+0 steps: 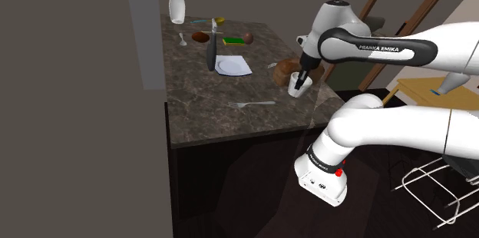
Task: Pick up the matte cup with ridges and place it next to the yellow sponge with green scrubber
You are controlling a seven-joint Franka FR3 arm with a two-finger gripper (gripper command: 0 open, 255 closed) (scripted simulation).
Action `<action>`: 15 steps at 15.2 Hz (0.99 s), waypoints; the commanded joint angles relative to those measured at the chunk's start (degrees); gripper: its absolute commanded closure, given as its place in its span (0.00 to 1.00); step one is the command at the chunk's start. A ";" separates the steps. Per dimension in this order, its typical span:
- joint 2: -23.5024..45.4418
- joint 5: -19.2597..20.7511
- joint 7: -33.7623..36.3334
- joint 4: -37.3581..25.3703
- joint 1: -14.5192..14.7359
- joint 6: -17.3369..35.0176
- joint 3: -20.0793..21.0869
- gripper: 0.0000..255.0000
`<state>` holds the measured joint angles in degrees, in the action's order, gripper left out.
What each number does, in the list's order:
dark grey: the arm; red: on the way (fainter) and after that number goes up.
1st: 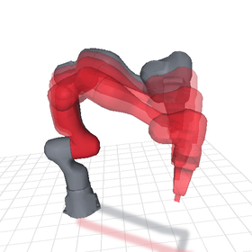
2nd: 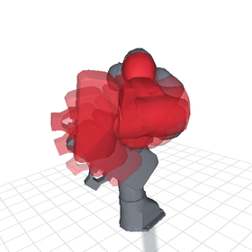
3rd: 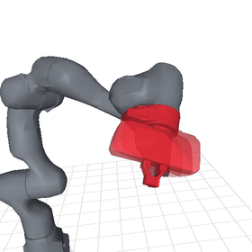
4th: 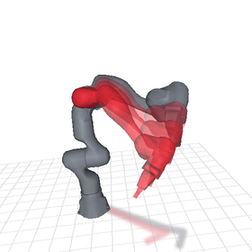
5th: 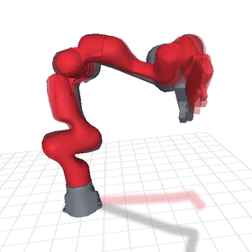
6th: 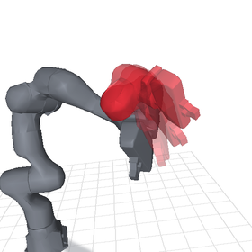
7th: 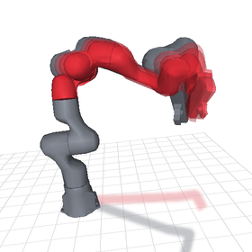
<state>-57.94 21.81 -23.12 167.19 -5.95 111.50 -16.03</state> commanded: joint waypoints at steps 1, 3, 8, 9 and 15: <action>-0.55 -0.58 -0.30 -1.46 0.24 -1.99 0.44 1.00; -0.87 -1.10 -0.50 -2.85 0.50 -3.66 0.86 1.00; -1.27 -2.29 -0.99 -6.46 1.05 -7.62 1.86 1.00; -1.29 -2.51 -1.09 -7.21 1.15 -8.38 2.05 1.00; -1.05 -3.70 -1.65 -11.85 1.69 -12.73 3.10 1.00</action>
<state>-58.93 18.27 -24.65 156.03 -4.32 99.51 -13.08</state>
